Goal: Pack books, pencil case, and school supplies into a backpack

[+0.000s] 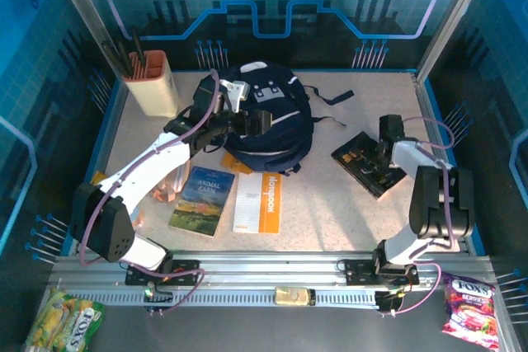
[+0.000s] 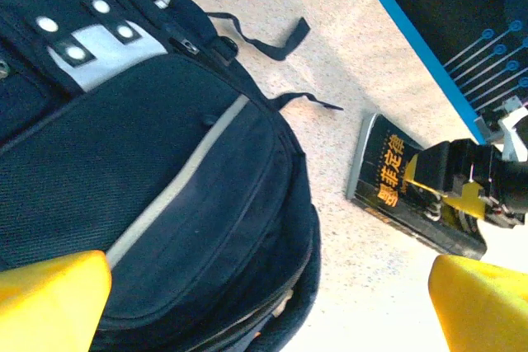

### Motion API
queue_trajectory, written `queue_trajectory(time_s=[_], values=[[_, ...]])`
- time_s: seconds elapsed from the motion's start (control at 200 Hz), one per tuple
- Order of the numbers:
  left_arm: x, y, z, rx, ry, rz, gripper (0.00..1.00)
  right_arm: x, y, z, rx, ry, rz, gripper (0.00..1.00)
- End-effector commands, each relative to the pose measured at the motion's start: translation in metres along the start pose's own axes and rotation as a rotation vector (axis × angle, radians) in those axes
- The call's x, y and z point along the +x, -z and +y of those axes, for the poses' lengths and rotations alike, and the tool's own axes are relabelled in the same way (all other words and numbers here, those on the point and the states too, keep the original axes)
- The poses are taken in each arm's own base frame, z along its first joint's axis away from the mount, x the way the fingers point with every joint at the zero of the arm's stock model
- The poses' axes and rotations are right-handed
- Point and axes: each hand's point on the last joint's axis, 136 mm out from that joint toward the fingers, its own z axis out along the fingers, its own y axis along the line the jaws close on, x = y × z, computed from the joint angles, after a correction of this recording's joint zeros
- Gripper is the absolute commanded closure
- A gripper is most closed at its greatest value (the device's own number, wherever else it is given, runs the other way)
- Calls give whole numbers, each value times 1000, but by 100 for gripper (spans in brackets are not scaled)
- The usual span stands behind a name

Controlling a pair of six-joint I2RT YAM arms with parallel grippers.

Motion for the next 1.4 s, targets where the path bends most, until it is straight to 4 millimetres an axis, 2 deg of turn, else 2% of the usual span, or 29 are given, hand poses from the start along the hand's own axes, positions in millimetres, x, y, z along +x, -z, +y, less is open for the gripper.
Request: queue_trajectory(time_s=[0.0,0.065,0.155,0.205,0.36,0.385,0.4,0.535,0.71,0.75,0.88,1.046,1.266,1.376,1.396], values=[[6,-12,-12,80,50,26,1,73,-1,-18,65,-116,182,4],[8,-18,-15,90,68,37,1,88,4,-6,39,-106,183,4],[12,-28,-21,101,82,63,1,91,13,8,11,-79,165,5],[14,-32,-26,109,84,76,1,83,20,11,17,-53,136,5],[24,-46,-45,134,103,124,1,43,42,20,39,123,12,4],[27,-49,-47,134,112,137,1,42,41,16,56,153,16,4],[28,-50,-49,136,117,141,1,33,46,22,50,171,-4,4],[43,-62,-62,146,203,194,1,11,44,9,94,283,-8,3],[62,-79,-83,188,316,251,2,2,26,-16,81,238,66,4],[66,-83,-88,196,332,264,3,2,22,-20,86,230,80,6],[87,-100,-102,194,383,336,15,4,14,-32,140,228,108,22],[116,-123,-113,177,436,439,24,15,2,-41,161,208,149,34],[136,-141,-123,170,440,503,26,29,-5,-50,178,180,196,38],[146,-150,-125,164,445,543,26,34,-2,-44,145,170,204,39],[149,-151,-126,166,446,552,26,43,-4,-47,141,165,229,39]])
